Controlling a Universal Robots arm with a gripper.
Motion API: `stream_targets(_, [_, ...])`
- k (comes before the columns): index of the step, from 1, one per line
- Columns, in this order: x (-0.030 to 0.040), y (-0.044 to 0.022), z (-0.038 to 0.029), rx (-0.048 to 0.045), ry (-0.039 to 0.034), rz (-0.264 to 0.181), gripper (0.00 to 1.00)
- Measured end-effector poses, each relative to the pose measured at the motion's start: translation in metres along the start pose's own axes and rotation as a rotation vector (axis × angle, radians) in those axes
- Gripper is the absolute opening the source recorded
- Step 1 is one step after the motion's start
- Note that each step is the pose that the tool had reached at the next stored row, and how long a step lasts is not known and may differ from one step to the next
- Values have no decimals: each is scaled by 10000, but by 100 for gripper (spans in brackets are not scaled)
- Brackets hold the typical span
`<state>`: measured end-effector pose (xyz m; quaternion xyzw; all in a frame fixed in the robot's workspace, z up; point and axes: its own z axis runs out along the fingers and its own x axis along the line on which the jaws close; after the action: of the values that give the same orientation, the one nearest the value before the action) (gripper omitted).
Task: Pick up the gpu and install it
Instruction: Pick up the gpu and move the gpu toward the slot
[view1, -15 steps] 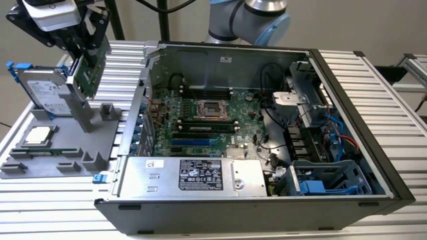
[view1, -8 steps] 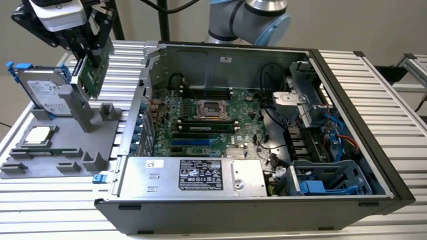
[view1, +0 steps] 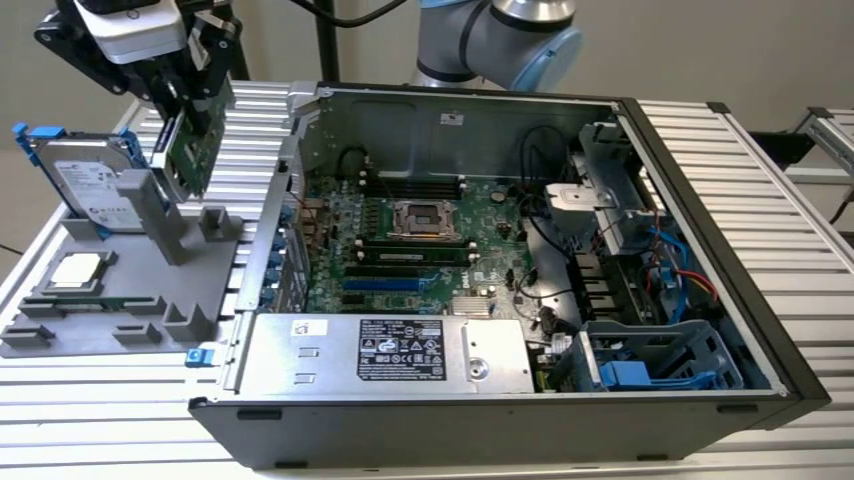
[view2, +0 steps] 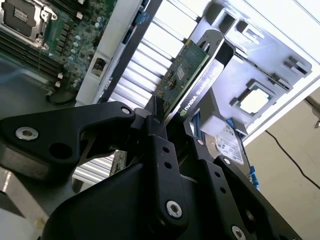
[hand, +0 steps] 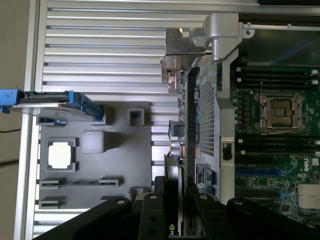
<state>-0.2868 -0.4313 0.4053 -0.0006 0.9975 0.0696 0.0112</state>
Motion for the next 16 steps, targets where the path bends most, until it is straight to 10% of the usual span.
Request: stream_targets(16, [-190, 0, 4, 2, 0, 0, 0])
